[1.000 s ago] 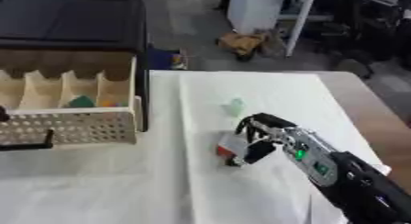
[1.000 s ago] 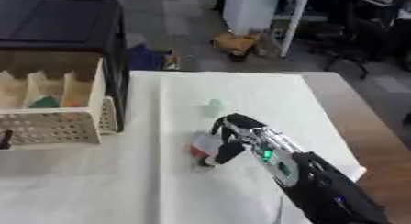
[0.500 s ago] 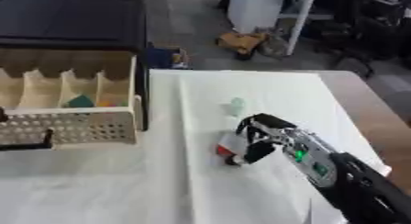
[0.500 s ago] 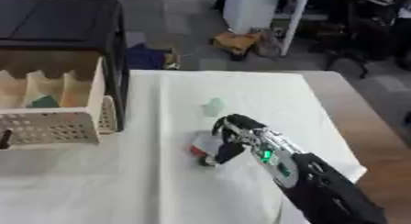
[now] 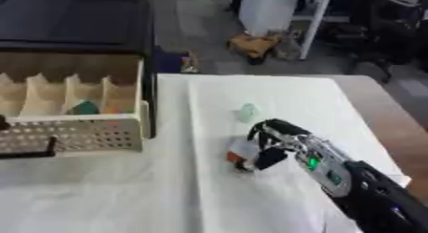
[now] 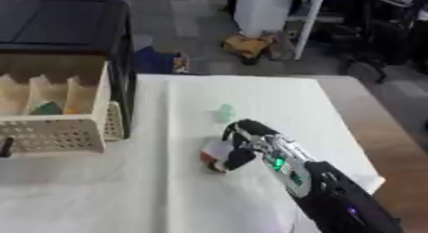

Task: Pick up objects from table and place into drawer.

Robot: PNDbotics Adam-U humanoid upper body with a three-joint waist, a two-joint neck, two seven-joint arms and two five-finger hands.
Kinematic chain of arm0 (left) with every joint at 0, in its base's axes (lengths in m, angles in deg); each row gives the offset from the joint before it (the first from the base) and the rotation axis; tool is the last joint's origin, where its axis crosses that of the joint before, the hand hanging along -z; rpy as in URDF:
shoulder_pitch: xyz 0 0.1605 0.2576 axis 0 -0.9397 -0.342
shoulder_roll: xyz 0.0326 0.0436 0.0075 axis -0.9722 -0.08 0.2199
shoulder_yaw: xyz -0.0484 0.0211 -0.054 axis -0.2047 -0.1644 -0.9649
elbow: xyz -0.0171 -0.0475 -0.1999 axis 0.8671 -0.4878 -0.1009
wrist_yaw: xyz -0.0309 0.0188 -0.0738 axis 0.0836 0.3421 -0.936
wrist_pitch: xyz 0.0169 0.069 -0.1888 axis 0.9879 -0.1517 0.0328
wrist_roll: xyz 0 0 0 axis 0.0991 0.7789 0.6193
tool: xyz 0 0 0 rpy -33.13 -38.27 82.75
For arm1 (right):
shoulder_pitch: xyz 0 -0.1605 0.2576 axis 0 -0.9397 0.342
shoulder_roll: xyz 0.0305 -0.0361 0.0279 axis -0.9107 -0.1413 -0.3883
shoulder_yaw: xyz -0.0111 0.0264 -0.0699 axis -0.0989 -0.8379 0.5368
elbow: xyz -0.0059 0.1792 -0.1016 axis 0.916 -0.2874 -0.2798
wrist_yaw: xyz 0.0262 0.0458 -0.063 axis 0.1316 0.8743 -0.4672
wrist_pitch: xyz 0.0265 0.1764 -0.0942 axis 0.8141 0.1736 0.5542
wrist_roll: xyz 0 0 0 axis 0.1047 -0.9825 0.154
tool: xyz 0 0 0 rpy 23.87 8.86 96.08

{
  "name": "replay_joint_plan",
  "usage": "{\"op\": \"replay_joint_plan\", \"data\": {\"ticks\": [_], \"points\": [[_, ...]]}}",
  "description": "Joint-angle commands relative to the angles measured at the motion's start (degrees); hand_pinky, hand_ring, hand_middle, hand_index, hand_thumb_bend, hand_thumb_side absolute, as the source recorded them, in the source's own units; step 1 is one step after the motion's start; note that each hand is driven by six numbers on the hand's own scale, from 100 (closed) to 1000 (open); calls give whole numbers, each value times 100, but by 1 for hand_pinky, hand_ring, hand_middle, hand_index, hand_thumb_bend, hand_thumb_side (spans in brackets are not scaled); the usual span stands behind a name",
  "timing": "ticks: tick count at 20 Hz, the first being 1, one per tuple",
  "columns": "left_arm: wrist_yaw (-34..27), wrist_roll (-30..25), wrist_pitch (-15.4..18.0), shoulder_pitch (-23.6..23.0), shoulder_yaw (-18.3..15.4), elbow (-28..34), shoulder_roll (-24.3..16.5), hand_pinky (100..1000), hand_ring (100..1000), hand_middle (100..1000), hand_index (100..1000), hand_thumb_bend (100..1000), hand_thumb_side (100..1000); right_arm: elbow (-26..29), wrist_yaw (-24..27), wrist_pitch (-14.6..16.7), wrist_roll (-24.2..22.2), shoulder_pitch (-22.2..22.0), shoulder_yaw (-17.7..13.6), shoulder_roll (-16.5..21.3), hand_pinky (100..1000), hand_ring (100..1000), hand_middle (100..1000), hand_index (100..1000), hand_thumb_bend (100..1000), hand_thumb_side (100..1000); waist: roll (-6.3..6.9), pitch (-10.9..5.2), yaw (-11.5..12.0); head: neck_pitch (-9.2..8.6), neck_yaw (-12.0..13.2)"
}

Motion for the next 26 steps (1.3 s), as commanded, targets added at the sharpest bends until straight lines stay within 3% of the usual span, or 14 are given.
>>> {"op": "replay_joint_plan", "data": {"ticks": [1,18,26], "points": [[29,-2,-50,-31,-5,-23,-21,528,508,580,699,119,1000,-51,36,-17,-63,50,-18,83,687,738,448,765,572,443,12,-35,14,-67,-22],[27,1,-54,-32,-2,-23,-3,525,506,575,696,118,1000,180,315,-67,-103,-130,-24,270,645,693,414,710,465,445,20,-23,38,-96,-21],[34,0,-64,-37,-3,-23,8,523,505,574,695,117,1000,185,387,-77,-53,-140,-39,282,620,655,396,677,433,386,22,-18,38,-100,-21]]}}
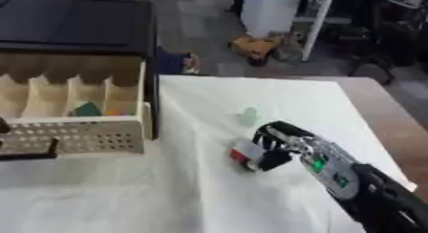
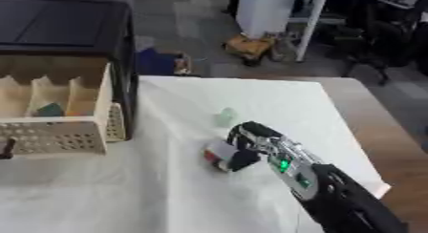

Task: Pick up objects from table and place into drawer.

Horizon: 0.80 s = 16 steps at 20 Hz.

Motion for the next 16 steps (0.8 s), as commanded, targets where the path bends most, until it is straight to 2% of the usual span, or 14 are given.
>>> {"op": "replay_joint_plan", "data": {"ticks": [1,6,16], "points": [[35,-5,-48,-40,-4,-37,-38,522,505,574,695,117,1000,6,78,-19,15,-2,-10,146,614,645,389,663,415,380,22,-37,3,-52,-17],[35,-6,-54,-48,-2,-37,-29,521,505,574,694,117,1000,-11,95,-13,102,7,-42,147,598,620,371,640,376,355,27,-42,5,-57,-20],[39,-12,-77,-60,0,-37,-18,521,505,574,693,118,1000,-87,39,88,410,185,-79,169,577,595,353,618,273,387,12,-47,-9,-42,-22]]}}
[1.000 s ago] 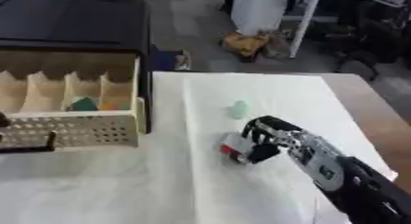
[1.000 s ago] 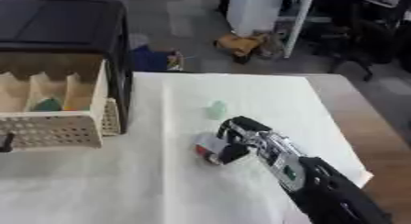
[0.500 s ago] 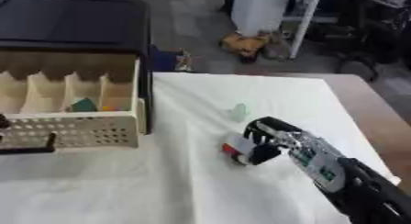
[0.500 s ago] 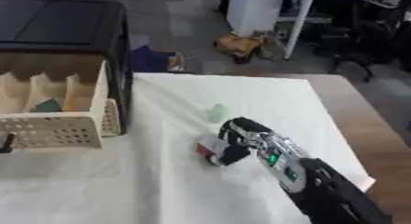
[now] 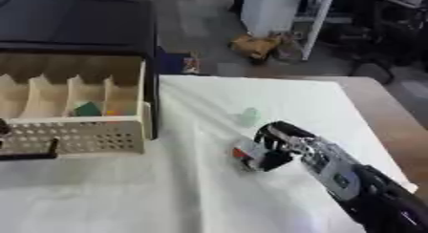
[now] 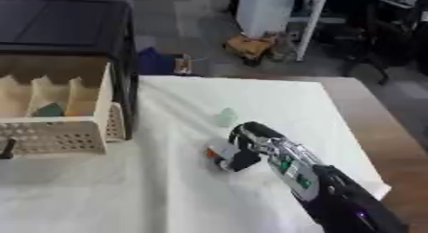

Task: Pick up objects from table and place into drawer.

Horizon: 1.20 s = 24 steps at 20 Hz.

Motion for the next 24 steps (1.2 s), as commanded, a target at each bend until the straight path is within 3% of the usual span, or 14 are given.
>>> {"op": "replay_joint_plan", "data": {"ticks": [1,10,11,12,24], "points": [[33,1,-65,-55,0,-40,-24,522,505,574,693,118,1000,-28,-46,61,128,184,-45,172,572,589,347,611,258,391,7,-54,-11,-43,-19],[25,8,-61,-75,-6,-40,-21,522,505,575,692,118,1000,-187,-123,253,357,435,-34,201,566,577,334,601,209,391,17,-68,-25,-35,-21],[25,9,-62,-77,-6,-40,-20,522,505,575,691,118,1000,-190,-124,270,380,469,-37,204,566,574,330,599,178,441,18,-71,-27,-34,-22],[25,10,-61,-78,-7,-40,-20,522,505,575,691,118,1000,-192,-127,288,406,503,-38,208,566,573,329,599,205,396,19,-72,-29,-35,-21],[-9,33,-73,-83,-17,-40,-22,524,506,575,688,120,1000,-270,-218,563,594,1050,1,227,567,561,316,592,139,420,19,-98,-55,-36,2]]}}
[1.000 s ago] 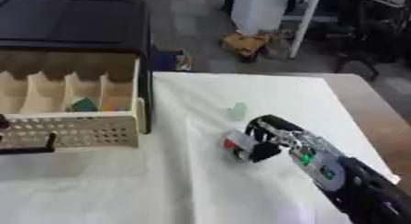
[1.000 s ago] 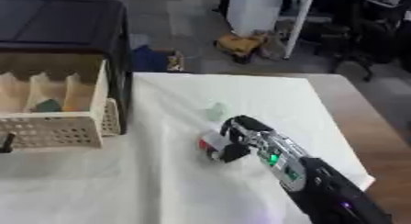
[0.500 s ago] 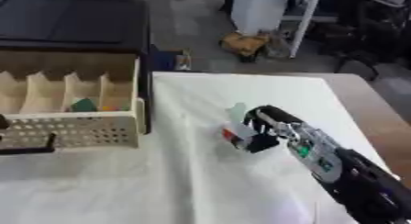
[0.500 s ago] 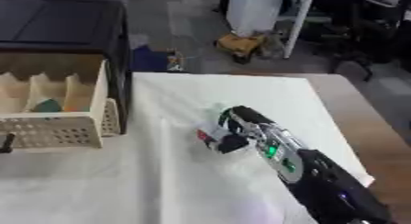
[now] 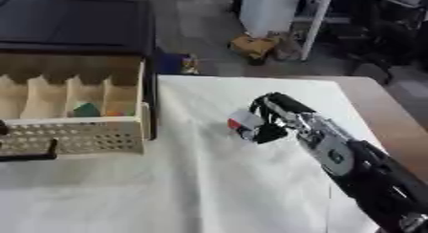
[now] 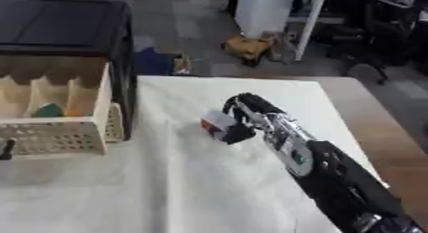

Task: Pick up objects from table and place into drawer.

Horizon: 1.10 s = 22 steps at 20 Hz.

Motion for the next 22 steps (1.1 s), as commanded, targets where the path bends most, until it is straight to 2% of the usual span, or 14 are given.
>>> {"op": "replay_joint_plan", "data": {"ticks": [1,15,21,22], "points": [[-6,19,-58,-44,3,-56,-23,524,506,575,688,120,1000,24,-52,94,55,243,-41,184,568,559,315,592,136,421,16,-82,-17,-38,3],[-83,48,-62,-45,-1,-56,-22,525,507,576,685,123,1000,147,-53,330,79,1061,-17,-1,569,539,298,585,112,455,36,-140,2,-75,91],[-127,58,-67,-48,0,-56,-26,525,508,575,685,124,1000,279,2,290,207,1468,-100,-166,569,525,287,583,127,493,41,-183,23,-103,176],[-135,59,-66,-46,0,-56,-28,525,508,576,685,124,1000,303,14,278,224,1529,-109,-187,569,522,284,581,123,538,42,-190,29,-105,188]]}}
